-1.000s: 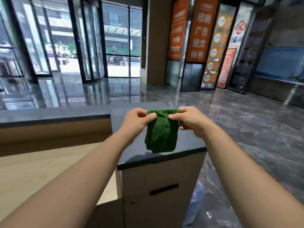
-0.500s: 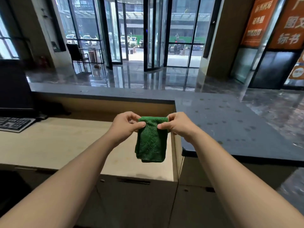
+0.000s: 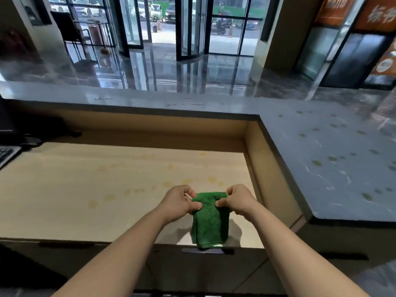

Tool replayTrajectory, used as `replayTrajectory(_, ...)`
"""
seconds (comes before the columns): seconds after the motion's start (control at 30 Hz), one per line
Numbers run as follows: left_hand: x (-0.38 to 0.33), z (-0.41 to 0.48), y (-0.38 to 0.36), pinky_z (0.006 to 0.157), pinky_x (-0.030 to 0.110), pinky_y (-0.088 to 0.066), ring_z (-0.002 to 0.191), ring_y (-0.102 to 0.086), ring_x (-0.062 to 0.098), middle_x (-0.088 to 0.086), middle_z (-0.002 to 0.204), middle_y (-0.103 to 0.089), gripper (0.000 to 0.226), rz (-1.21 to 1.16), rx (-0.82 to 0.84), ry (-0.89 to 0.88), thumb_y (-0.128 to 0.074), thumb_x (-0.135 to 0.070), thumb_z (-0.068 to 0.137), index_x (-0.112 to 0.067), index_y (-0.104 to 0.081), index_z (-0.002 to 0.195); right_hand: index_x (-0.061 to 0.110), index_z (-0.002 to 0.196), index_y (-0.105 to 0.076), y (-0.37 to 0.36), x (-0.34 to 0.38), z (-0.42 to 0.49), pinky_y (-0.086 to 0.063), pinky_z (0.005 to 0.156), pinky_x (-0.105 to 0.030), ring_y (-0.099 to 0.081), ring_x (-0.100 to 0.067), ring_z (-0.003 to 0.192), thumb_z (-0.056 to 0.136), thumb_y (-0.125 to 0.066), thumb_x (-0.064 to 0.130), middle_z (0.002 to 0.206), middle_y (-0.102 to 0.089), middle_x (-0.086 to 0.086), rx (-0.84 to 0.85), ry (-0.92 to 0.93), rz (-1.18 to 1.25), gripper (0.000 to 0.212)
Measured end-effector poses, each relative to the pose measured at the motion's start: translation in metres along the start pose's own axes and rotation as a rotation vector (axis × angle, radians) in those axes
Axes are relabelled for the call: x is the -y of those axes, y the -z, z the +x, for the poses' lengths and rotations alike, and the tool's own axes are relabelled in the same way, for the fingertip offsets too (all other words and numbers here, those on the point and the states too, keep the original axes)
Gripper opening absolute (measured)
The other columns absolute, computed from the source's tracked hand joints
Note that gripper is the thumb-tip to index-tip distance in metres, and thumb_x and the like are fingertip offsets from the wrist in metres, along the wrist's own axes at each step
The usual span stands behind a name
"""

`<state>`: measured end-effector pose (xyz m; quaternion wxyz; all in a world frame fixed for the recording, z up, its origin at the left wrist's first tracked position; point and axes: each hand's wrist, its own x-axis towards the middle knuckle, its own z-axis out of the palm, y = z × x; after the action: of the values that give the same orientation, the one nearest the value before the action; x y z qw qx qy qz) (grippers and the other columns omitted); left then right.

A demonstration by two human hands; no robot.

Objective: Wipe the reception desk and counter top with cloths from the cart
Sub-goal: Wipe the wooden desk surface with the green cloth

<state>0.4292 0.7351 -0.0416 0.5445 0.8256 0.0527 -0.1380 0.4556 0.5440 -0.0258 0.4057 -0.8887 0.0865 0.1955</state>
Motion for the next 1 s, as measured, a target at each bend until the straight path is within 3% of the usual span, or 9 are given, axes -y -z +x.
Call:
replayTrajectory(0.13, 0.014, 0.036, -0.002, 0.059, 0.025, -0.046, 0.045, -0.044, 0.006, -0.004, 0.054, -0.044, 0.023, -0.024, -0.03, 0.0, -0.075, 0.0, 0.077, -0.015, -0.057, 0.079, 0.016, 0.059, -0.046, -0.021, -0.002, 0.025, -0.047, 0.064, -0.038, -0.056, -0.025, 0.067, 0.074, -0.079, 0.025, 0.065, -0.056, -0.004, -0.187, -0.058, -0.034, 0.037)
replayTrajectory(0.27, 0.026, 0.059, -0.009, 0.05, 0.021, -0.041, 0.048, -0.045, 0.011, -0.004, 0.058, -0.047, 0.022, -0.173, -0.008, 0.021, -0.069, 0.006, 0.081, -0.013, -0.059, 0.085, 0.02, 0.069, -0.052, -0.034, -0.006, 0.035, -0.041, 0.061, -0.031, -0.061, -0.025, 0.08, 0.083, -0.072, 0.032, 0.075, -0.061, 0.002, -0.316, -0.08, -0.089, 0.027)
replayTrajectory(0.33, 0.032, 0.066, -0.008, 0.059, 0.026, -0.048, 0.061, -0.056, 0.016, -0.002, 0.068, -0.061, 0.026, -0.252, 0.031, 0.024, -0.067, 0.008, 0.081, -0.011, -0.061, 0.097, 0.025, 0.089, -0.059, -0.038, -0.011, 0.036, -0.043, 0.065, -0.029, -0.062, -0.023, 0.088, 0.087, -0.067, 0.033, 0.091, -0.067, 0.004, -0.345, -0.077, -0.125, 0.012)
replayTrajectory(0.43, 0.053, 0.074, 0.005, 0.073, 0.018, -0.05, 0.098, -0.061, 0.017, 0.004, 0.104, -0.065, 0.036, -0.178, 0.049, 0.017, -0.068, 0.003, 0.082, -0.017, -0.06, 0.112, 0.027, 0.129, -0.051, -0.044, -0.022, 0.03, -0.045, 0.076, -0.032, -0.061, -0.023, 0.103, 0.092, -0.059, 0.037, 0.115, -0.065, 0.003, -0.393, -0.001, -0.383, 0.039)
replayTrajectory(0.6, 0.089, 0.062, 0.05, 0.108, 0.036, -0.04, 0.127, -0.051, 0.014, 0.0, 0.134, -0.056, 0.071, 0.24, 0.055, 0.038, -0.068, -0.026, 0.071, -0.02, -0.048, 0.138, 0.019, 0.135, -0.054, -0.073, -0.037, 0.019, -0.046, 0.094, -0.038, -0.055, -0.028, 0.121, 0.092, -0.045, 0.048, 0.129, -0.061, -0.004, -0.325, 0.332, -0.753, 0.053)
replayTrajectory(0.67, 0.092, 0.053, 0.062, 0.117, 0.037, -0.026, 0.139, -0.035, 0.014, -0.003, 0.151, -0.039, 0.093, 0.495, 0.148, 0.053, -0.063, -0.04, 0.063, -0.022, -0.032, 0.149, 0.022, 0.144, -0.046, -0.085, -0.038, 0.025, -0.039, 0.106, -0.042, -0.042, -0.032, 0.136, 0.089, -0.027, 0.058, 0.149, -0.044, -0.011, -0.253, 0.351, -0.786, 0.068)
replayTrajectory(0.7, 0.094, 0.049, 0.065, 0.119, 0.035, -0.017, 0.145, -0.023, 0.013, -0.004, 0.158, -0.025, 0.101, 0.614, 0.202, 0.045, -0.065, -0.045, 0.065, -0.022, -0.022, 0.153, 0.025, 0.151, -0.032, -0.09, -0.037, 0.028, -0.026, 0.115, -0.041, -0.024, -0.03, 0.146, 0.088, -0.018, 0.062, 0.159, -0.023, -0.011, -0.181, 0.344, -0.782, 0.075)
replayTrajectory(0.8, 0.103, 0.043, 0.064, 0.119, 0.031, -0.002, 0.148, 0.005, 0.009, -0.006, 0.161, 0.008, 0.118, 0.827, 0.281, -0.008, -0.071, -0.056, 0.071, -0.02, 0.004, 0.155, 0.03, 0.155, 0.005, -0.102, -0.037, 0.044, 0.008, 0.118, -0.034, 0.025, -0.017, 0.145, 0.084, -0.006, 0.073, 0.155, 0.028, -0.002, -0.075, 0.305, -0.729, 0.084)
replayTrajectory(1.0, 0.111, 0.052, 0.06, 0.12, 0.031, -0.006, 0.147, 0.014, 0.009, -0.005, 0.158, 0.02, 0.13, 0.925, 0.294, -0.037, -0.075, -0.059, 0.068, -0.018, 0.014, 0.153, 0.032, 0.145, 0.026, -0.137, -0.035, 0.062, 0.017, 0.117, -0.041, 0.025, -0.026, 0.146, 0.077, 0.02, 0.065, 0.153, 0.032, -0.006, -0.161, 0.175, -0.768, 0.076)
